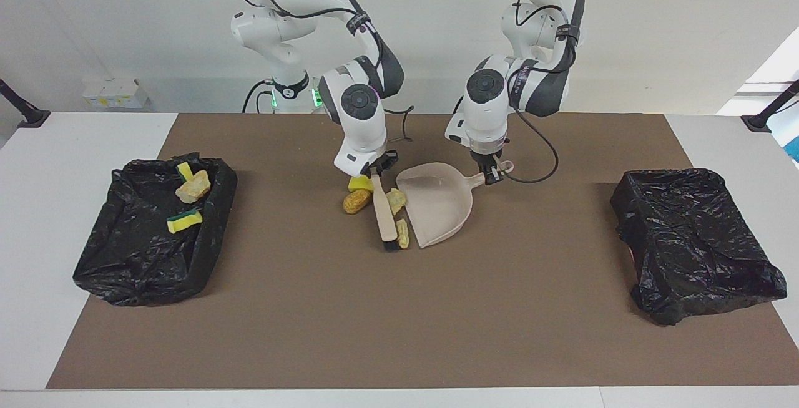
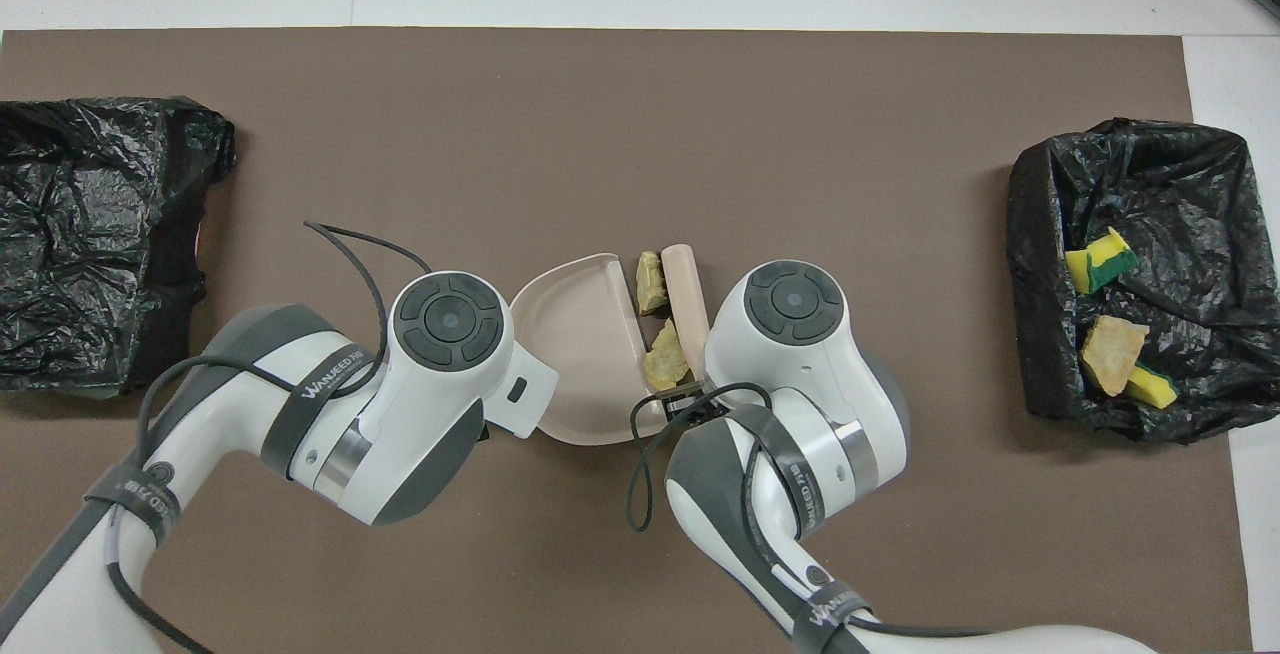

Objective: Sweep and dump trash in bin
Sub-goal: 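Push the bread chunks into the dustpan with the right gripper's brush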

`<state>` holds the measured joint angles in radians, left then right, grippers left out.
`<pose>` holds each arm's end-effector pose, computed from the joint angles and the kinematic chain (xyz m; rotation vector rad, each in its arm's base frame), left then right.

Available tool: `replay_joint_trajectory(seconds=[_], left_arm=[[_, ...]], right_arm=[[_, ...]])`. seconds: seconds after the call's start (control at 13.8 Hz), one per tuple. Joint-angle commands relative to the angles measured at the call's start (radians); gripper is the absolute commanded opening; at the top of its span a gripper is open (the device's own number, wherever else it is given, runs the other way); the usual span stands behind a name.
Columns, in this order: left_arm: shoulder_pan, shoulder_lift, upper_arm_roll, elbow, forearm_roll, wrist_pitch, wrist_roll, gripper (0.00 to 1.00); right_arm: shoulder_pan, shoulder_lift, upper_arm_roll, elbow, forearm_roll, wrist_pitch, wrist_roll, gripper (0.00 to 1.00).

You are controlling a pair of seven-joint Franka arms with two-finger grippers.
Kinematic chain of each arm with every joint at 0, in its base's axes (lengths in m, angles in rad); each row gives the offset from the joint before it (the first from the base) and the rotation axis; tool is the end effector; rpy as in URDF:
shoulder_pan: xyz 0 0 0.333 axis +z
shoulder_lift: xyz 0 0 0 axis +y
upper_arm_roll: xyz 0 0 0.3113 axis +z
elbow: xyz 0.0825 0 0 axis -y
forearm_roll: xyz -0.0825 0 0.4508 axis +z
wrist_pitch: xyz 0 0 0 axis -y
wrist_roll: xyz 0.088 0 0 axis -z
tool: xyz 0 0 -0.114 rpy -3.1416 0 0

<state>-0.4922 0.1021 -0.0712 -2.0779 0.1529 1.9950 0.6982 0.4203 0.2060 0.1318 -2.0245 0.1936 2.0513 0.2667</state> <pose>0.5100 -0.3099 0.3165 -2.3649 1.8695 0.2908 0.5205 0.3338 0.2842 -3.0043 -0.2710 0.3626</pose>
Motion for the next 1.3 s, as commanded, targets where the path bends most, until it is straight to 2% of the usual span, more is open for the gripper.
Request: replay_joint_trajectory(seconds=[0.0, 0.22, 0.36, 0.58, 0.87, 1.01, 1.16, 1.23], left_arm=[[0.0, -0.038, 0.007, -0.047, 0.019, 0.033, -0.02, 0.0], [0.0, -0.038, 0.007, -0.048, 0.019, 0.037, -0.02, 0.0], [0.001, -0.038, 0.007, -0.048, 0.019, 0.037, -0.017, 0.0], [0.0, -0.036, 0.007, -0.047, 0.019, 0.037, -0.006, 0.0], [-0.015, -0.042, 0.007, -0.053, 0.02, 0.031, -0.008, 0.0], [-0.04, -0.051, 0.008, -0.065, 0.02, 0.037, -0.016, 0.0], [-0.058, -0.064, 0.007, -0.083, 0.02, 0.039, -0.017, 0.0], [-0.062, -0.068, 0.007, -0.088, 0.02, 0.039, -0.019, 0.0]], right_arm=[[0.046, -0.02, 0.0, -0.019, 0.134, 0.056, 0.017, 0.0], [0.06, -0.01, 0.0, 0.036, 0.214, 0.053, 0.046, 0.0], [0.049, -0.062, -0.004, 0.033, 0.205, -0.026, 0.08, 0.0], [0.011, -0.151, -0.015, 0.026, 0.117, -0.144, 0.182, 0.0], [-0.012, -0.186, -0.015, 0.02, 0.029, -0.278, 0.352, 0.0], [-0.029, -0.215, -0.015, -0.023, 0.009, -0.321, 0.431, 0.0], [-0.035, -0.275, -0.015, -0.123, 0.009, -0.318, 0.471, 0.0], [-0.073, -0.292, -0.015, -0.158, 0.007, -0.322, 0.464, 0.0]])
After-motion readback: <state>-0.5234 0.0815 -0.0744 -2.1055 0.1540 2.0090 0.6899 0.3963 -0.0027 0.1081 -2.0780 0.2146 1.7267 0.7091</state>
